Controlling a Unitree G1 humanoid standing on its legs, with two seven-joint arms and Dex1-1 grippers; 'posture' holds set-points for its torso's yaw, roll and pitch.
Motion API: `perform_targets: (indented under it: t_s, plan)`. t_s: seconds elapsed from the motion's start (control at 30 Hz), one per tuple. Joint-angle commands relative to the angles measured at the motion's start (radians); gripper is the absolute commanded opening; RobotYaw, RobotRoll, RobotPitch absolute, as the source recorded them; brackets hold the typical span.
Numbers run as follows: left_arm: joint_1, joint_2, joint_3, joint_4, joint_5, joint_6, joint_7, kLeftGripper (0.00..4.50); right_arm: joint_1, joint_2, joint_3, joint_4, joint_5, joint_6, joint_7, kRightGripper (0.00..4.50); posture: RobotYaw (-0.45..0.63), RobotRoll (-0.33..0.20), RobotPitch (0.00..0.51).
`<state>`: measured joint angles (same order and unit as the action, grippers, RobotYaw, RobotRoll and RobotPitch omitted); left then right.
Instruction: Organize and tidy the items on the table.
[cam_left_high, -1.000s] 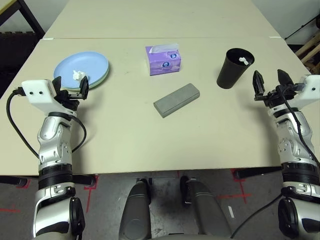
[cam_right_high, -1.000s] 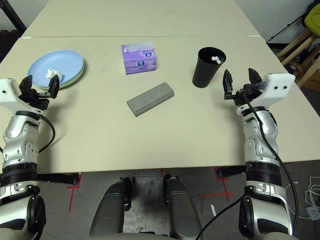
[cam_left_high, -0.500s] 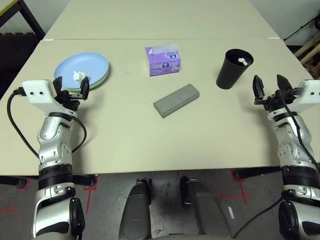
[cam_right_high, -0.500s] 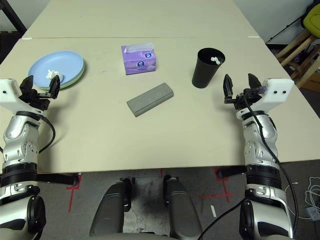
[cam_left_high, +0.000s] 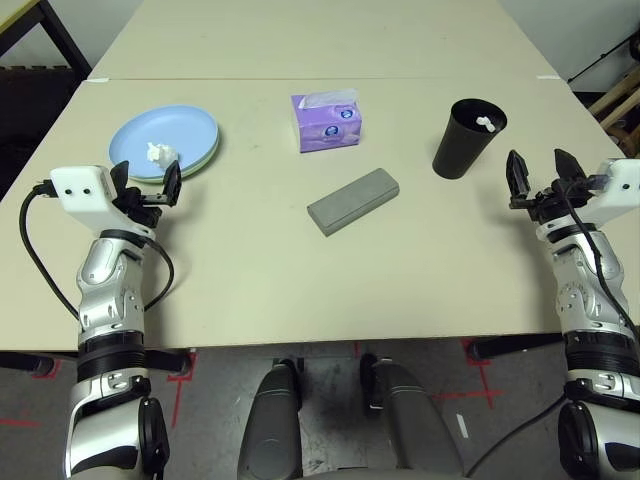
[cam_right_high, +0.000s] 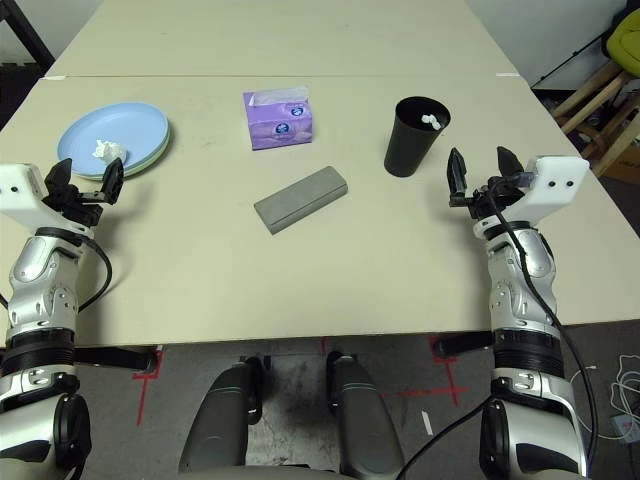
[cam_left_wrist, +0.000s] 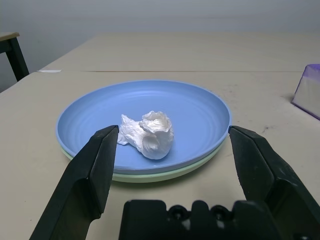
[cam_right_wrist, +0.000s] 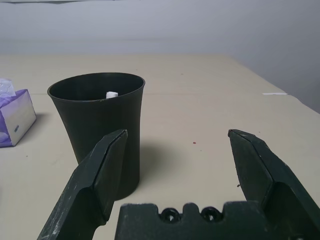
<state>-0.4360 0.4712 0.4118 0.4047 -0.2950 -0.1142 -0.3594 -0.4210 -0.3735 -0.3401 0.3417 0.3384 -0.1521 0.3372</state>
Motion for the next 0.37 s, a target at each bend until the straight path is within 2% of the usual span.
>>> perform_targets:
  t_s: [0.03, 0.37]
  plan:
    - [0.007, -0.002, 0.008, 0.006, -0.002, -0.002, 0.025, 4.50, 0.002, -0.003, -0.007, -0.001, -0.001, 0.007, -0.008, 4.46, 0.07, 0.000, 0.179]
    - [-0.013, -0.011, -0.002, 0.014, 0.015, -0.020, 0.101, 4.50, 0.007, -0.002, -0.007, -0.015, 0.000, 0.010, -0.017, 4.46, 0.06, 0.000, 0.177]
